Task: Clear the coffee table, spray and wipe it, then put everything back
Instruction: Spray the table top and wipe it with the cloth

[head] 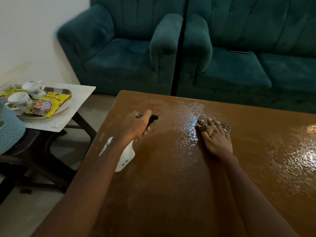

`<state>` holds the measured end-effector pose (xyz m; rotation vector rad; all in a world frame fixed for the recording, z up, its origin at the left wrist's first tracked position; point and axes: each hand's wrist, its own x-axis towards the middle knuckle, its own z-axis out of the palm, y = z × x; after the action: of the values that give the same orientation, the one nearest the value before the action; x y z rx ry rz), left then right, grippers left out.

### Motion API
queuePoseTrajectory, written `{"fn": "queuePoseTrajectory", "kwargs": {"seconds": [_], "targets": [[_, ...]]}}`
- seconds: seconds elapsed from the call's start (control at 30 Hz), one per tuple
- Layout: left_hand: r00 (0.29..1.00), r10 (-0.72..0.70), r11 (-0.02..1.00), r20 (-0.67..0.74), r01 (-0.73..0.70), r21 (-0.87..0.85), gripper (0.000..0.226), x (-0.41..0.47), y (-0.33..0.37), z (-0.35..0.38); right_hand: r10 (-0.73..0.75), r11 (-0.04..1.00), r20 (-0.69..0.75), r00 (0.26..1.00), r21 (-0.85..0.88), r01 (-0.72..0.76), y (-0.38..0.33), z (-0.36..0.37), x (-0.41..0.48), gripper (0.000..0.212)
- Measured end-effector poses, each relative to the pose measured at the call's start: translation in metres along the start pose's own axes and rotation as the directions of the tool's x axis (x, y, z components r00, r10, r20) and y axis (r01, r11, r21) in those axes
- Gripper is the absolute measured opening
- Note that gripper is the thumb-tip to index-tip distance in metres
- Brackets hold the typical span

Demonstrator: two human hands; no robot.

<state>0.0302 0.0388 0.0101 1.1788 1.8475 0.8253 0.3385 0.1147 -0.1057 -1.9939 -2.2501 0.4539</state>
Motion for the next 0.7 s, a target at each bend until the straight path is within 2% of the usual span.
{"fn": "queuePoseTrajectory", "kwargs": {"seconds": [0.13, 0.23, 0.3, 0.4, 0.47, 0.53, 0.6, 0.7], "targets": [[0.999, 0.019, 1.000, -0.031, -0.019, 0.004, 0.051, -0.002, 0.000, -0.003, 0.074, 0.997, -0.005, 0.997, 0.000, -0.074, -0.013, -0.005, 0.021, 0.060], [0.998, 0.016, 1.000, -0.060, -0.015, 0.022, 0.051, -0.003, 0.000, -0.006, 0.083, 0.996, 0.004, 0.997, -0.014, -0.083, -0.048, -0.001, 0.042, 0.062], [0.997, 0.013, 1.000, -0.075, -0.012, 0.024, 0.051, -0.003, -0.001, -0.007, 0.014, 0.999, 0.029, 0.999, -0.045, -0.013, -0.082, 0.006, 0.049, 0.063], [0.996, 0.020, 1.000, -0.086, -0.019, 0.004, 0.053, -0.001, 0.002, -0.008, -0.210, 0.971, 0.074, 0.975, -0.101, 0.217, -0.118, 0.021, 0.035, 0.063], [0.996, 0.020, 1.000, -0.082, -0.021, -0.011, 0.055, 0.004, 0.006, -0.006, -0.341, 0.931, 0.083, 0.936, -0.109, 0.349, -0.116, 0.025, 0.014, 0.061], [0.997, 0.019, 1.000, -0.074, -0.020, -0.014, 0.056, 0.008, 0.010, -0.004, -0.390, 0.913, 0.079, 0.917, -0.095, 0.397, -0.098, 0.022, -0.004, 0.062], [0.998, 0.030, 0.999, -0.056, -0.031, -0.013, 0.059, 0.013, 0.014, 0.000, -0.361, 0.928, 0.063, 0.930, -0.079, 0.365, -0.076, 0.016, -0.013, 0.062], [0.999, 0.032, 0.999, -0.032, -0.033, -0.013, 0.060, 0.022, 0.019, 0.003, -0.240, 0.966, 0.039, 0.970, -0.087, 0.242, -0.044, 0.006, -0.004, 0.057]]}}
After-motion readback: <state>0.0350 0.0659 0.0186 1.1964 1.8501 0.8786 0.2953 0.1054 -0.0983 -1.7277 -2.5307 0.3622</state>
